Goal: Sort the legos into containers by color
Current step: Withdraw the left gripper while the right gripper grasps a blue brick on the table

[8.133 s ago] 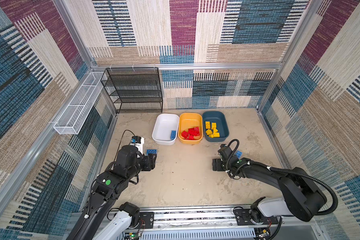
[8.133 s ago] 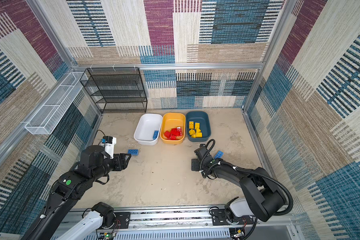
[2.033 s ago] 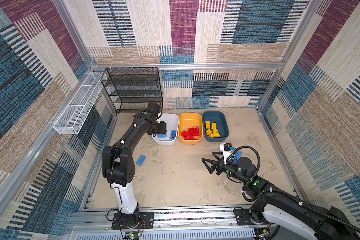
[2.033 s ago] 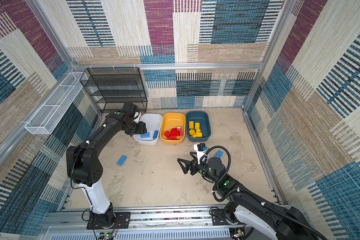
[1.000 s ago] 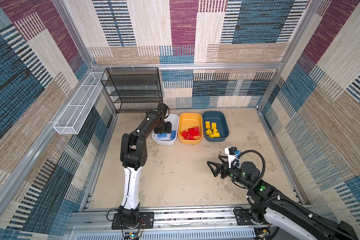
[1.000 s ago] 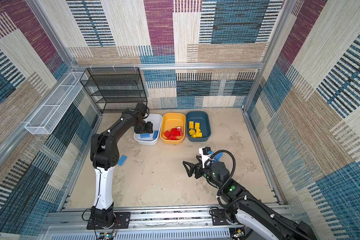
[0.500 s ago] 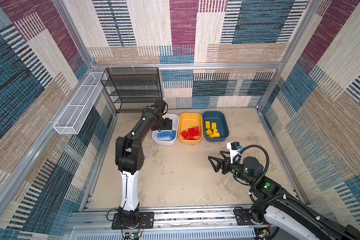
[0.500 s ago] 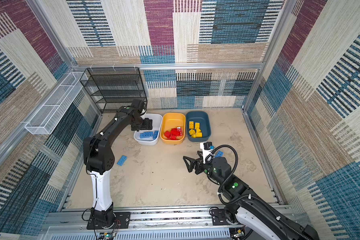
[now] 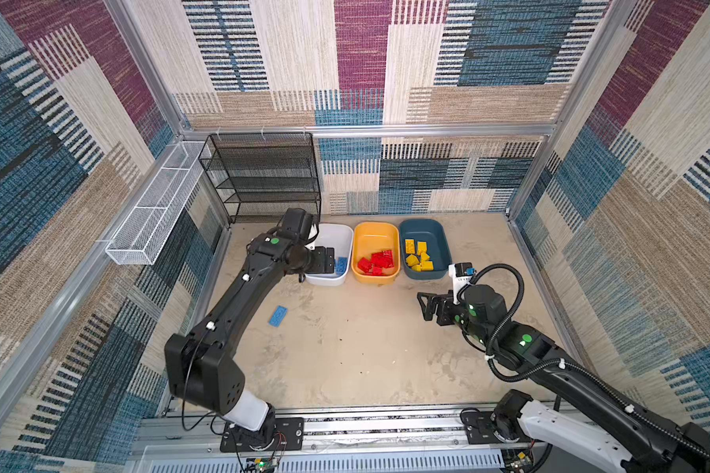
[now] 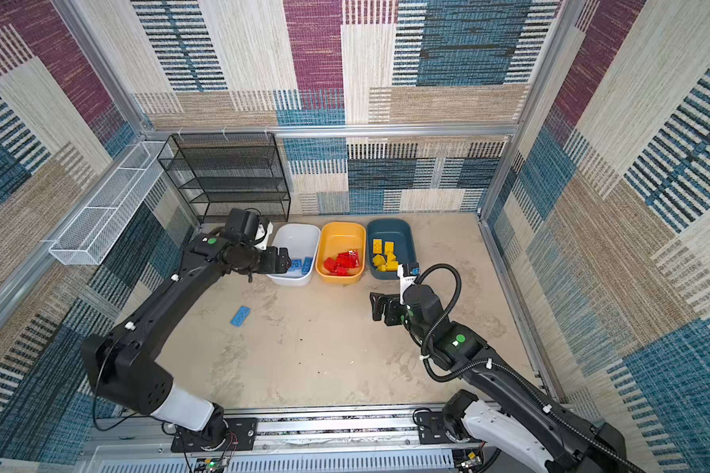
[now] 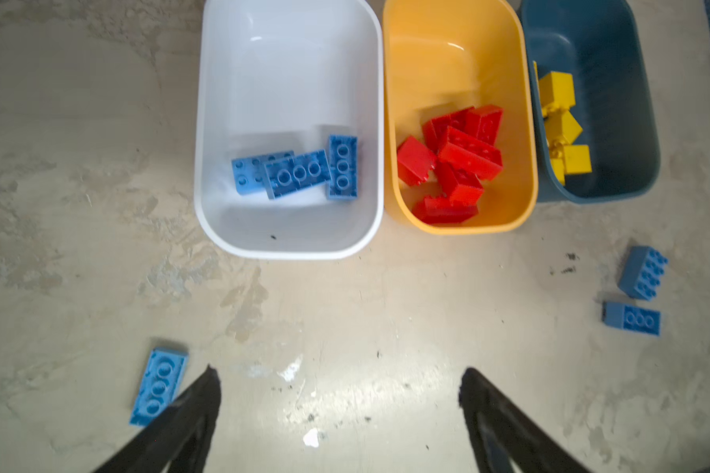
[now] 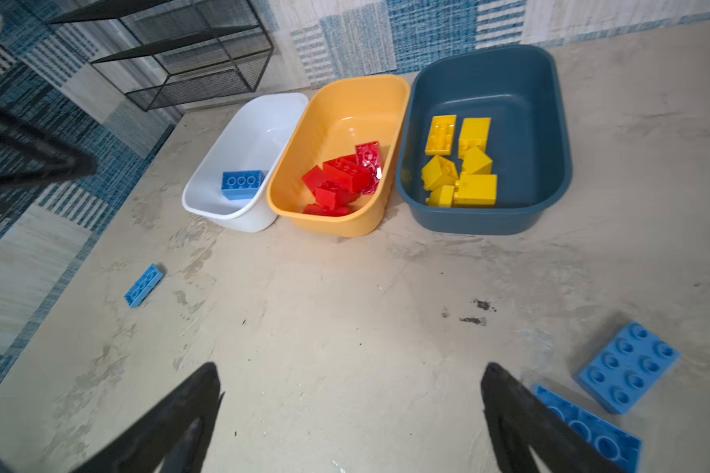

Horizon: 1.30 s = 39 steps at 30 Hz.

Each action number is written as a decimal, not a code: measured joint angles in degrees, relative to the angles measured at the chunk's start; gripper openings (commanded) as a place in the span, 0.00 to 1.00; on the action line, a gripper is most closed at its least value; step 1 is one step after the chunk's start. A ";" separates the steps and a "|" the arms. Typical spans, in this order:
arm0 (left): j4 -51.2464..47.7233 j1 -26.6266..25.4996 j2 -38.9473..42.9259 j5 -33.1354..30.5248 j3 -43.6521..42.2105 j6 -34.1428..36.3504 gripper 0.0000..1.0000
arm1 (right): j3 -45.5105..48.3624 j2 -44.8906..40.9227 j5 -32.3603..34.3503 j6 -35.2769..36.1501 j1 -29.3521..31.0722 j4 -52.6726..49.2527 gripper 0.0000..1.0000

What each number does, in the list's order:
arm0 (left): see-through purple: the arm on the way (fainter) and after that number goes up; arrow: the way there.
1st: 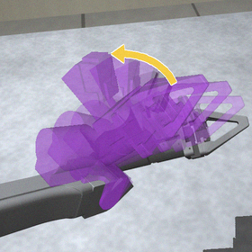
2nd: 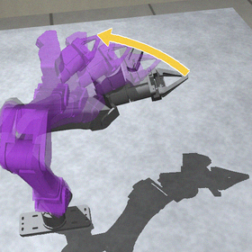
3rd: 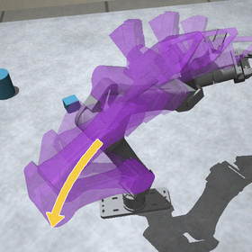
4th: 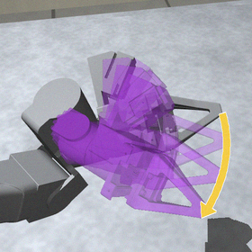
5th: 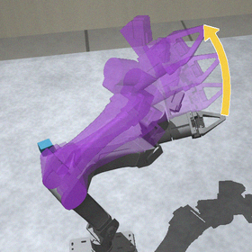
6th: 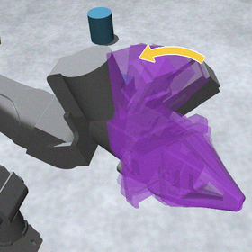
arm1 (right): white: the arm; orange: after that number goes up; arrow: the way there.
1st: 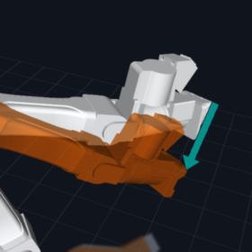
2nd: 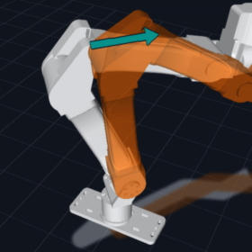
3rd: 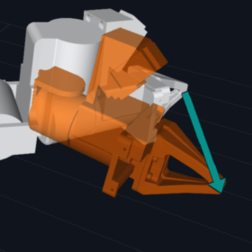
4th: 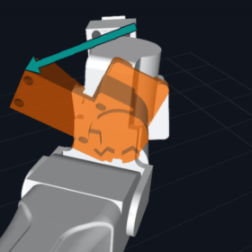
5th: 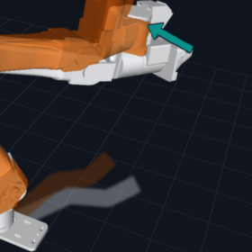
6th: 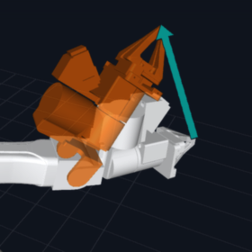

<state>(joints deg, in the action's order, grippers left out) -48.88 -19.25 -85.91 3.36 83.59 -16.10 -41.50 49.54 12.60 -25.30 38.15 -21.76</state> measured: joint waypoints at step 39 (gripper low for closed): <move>33.07 -21.38 34.97 -6.67 -45.38 -13.20 0.99 | -3.23 29.99 0.59 -3.13 -17.94 -16.79 1.00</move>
<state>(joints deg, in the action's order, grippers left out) -15.81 -40.62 -50.94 -3.31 38.22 -29.30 -44.73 79.53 13.19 -28.42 20.21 -38.54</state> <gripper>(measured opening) 0.992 0.995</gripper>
